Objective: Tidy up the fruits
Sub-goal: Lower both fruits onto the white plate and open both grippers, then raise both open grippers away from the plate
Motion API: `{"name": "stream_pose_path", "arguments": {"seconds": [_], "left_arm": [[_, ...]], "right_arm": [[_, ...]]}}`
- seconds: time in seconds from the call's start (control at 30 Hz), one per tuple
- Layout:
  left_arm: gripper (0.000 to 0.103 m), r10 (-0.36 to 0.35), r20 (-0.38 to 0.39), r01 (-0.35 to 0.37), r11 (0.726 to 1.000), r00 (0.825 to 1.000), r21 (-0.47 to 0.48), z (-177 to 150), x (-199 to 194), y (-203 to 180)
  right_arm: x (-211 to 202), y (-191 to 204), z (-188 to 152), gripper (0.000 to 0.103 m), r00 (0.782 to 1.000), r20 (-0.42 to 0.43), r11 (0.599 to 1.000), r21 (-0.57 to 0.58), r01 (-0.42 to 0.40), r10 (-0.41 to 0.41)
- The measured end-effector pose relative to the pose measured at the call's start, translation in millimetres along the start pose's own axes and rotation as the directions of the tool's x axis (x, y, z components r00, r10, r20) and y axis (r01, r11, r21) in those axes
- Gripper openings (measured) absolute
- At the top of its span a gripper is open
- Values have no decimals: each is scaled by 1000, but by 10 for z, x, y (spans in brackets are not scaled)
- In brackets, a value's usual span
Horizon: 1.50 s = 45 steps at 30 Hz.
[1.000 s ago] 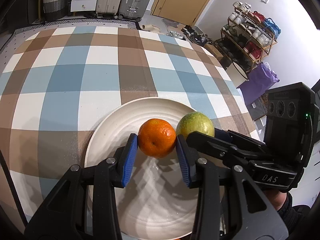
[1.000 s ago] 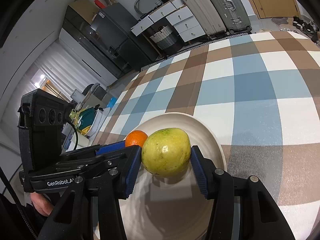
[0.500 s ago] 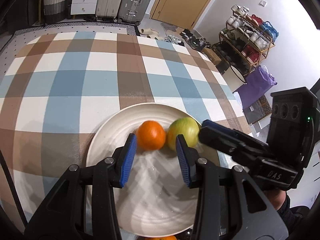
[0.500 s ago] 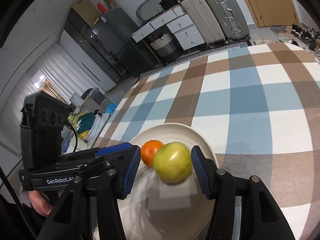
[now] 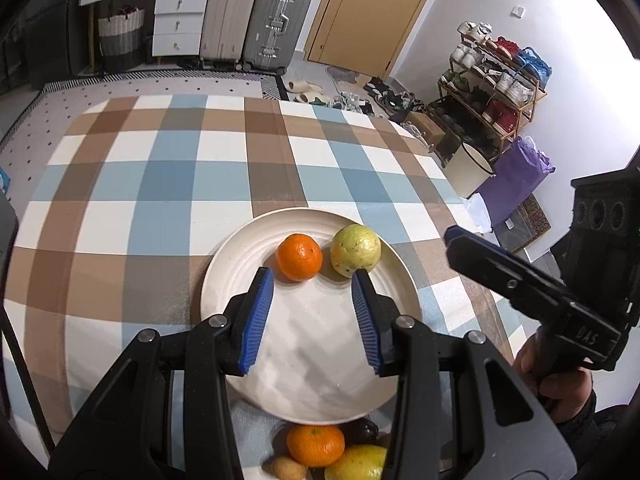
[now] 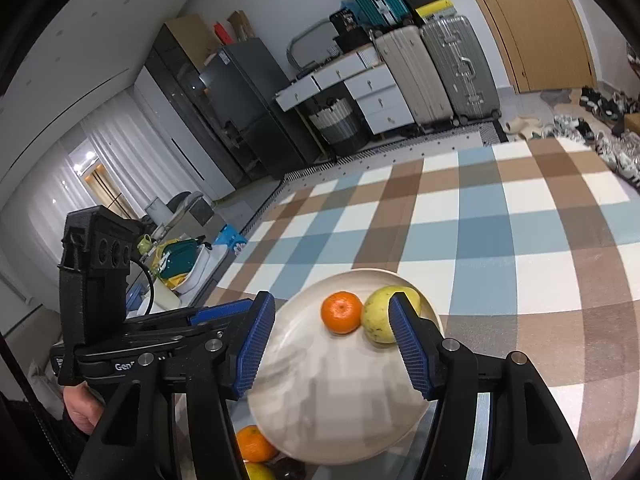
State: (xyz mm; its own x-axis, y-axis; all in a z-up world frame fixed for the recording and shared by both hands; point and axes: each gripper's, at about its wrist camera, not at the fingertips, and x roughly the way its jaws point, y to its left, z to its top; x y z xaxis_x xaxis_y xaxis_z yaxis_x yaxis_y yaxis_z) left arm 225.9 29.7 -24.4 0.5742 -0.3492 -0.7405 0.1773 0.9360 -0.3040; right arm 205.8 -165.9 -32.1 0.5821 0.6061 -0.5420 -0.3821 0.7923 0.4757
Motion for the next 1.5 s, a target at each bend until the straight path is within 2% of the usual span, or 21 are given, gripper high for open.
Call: {"name": "stream_pose_path", "arguments": {"seconds": [0.07, 0.13, 0.27, 0.43, 0.6, 0.67, 0.73, 0.87, 1.0, 1.23, 1.37, 1.5], "left_arm": [[40, 10, 16, -10, 1000, 1000, 10, -39, -105, -32], [51, 18, 30, -18, 1000, 999, 15, -77, -202, -60], [58, 27, 73, -29, 999, 997, 32, -178, -427, -136], [81, 36, 121, -42, 998, 992, 48, -317, -684, -225], [84, 46, 163, -56, 997, 986, 58, -470, -905, -309], [85, 46, 165, -57, 997, 985, 58, -532, -965, -329], [87, 56, 161, -66, 996, 985, 54, -589, -1006, -340], [89, 73, 159, -80, 996, 985, 44, -732, -1096, -348], [100, 88, 166, -95, 995, 982, 38, -857, -1168, -365], [102, 114, 187, -126, 991, 976, 52, -1075, -1285, -410], [102, 85, 162, -99, 992, 983, 77, -1242, -1287, -453], [102, 91, 133, -107, 988, 987, 113, -1441, -1272, -519]], "right_arm": [[-79, 69, -7, 67, 1000, 15, 1000, -13, 4, -4], [-181, 157, -27, 74, 999, 38, 999, -33, 11, -10], [-352, 305, -80, 81, 998, 68, 998, -65, 16, -12], [-569, 462, -185, 86, 994, 105, 996, -90, 22, -12], [-742, 582, -320, 89, 992, 128, 993, -114, 28, -14], [-801, 628, -374, 90, 991, 134, 992, -122, 32, -15], [-857, 668, -426, 96, 990, 142, 991, -127, 38, -20], [-960, 741, -530, 97, 987, 159, 989, -141, 43, -20], [-1039, 794, -639, 97, 987, 160, 989, -143, 48, -25], [-1181, 848, -824, 98, 985, 167, 989, -134, 57, -35], [-1240, 869, -927, 103, 985, 165, 989, -131, 64, -42], [-1285, 867, -1041, 103, 987, 152, 990, -121, 70, -52]]}}
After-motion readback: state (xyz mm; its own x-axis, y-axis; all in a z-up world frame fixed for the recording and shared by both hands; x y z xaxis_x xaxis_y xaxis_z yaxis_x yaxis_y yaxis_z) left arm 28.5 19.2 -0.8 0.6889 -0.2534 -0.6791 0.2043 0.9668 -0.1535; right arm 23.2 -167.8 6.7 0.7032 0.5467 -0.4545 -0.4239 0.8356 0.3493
